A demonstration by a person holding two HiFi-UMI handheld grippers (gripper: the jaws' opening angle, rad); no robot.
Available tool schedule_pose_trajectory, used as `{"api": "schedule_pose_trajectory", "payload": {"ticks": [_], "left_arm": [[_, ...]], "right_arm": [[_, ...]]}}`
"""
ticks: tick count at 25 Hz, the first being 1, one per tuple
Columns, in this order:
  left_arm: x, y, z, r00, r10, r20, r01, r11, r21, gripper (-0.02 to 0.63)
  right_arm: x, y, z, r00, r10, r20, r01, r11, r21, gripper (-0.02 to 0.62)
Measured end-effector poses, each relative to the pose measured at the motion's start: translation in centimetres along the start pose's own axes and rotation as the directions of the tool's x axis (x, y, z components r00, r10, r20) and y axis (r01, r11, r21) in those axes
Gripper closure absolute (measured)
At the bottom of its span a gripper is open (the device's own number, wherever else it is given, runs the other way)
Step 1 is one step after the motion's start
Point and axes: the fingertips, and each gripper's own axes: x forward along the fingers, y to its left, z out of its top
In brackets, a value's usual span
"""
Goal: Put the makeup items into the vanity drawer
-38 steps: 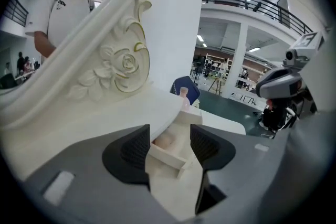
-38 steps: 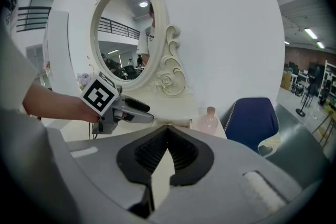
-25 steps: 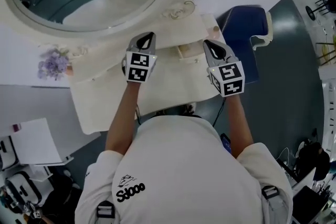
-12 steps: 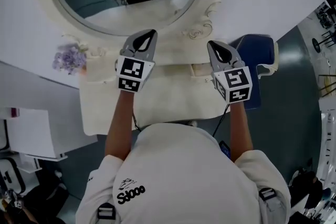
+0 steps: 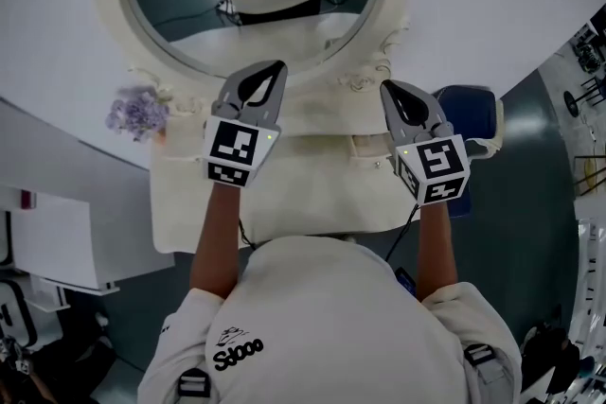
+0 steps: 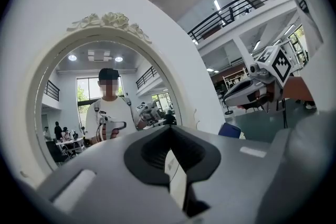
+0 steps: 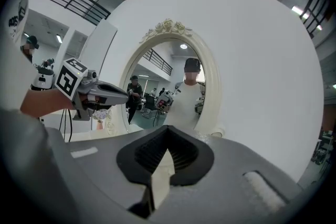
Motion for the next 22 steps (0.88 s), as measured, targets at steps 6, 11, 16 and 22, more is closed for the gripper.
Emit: {"api": "schedule_pose_trajectory", "payload": {"ticks": [6,11,16,22], "left_arm": [[-0.2,-0.5,0.3,1.0,-0.01,0.005,0.01,1.0,-0.001,0.589],[-0.4,-0.9,0.1,1.0,-0.02,0.004,0.02,1.0,-0.005,0.589],[-0.7,-1.4,0.4,1.0,-0.029,0.009,0.029,1.0,-0.006,0.589],[-1.1,-1.5,0.6,1.0,-0.028,0.013,0.028,1.0,-0.006,0.589]], "right_arm": [[-0.4,0.3,0.3,1.0,0.001,-0.006,-0.001,1.0,-0.016,0.594],[-0.7,0.6,0.3,1.0,0.007,-0.01,-0.007,1.0,-0.025,0.594],[-0.9,0.9,0.3,1.0,0.011,-0.01,-0.012,1.0,-0.025,0.594],[-1.2,1.3,0.4,1.0,0.02,-0.006,-0.02,0.999,-0.027,0.594]]}}
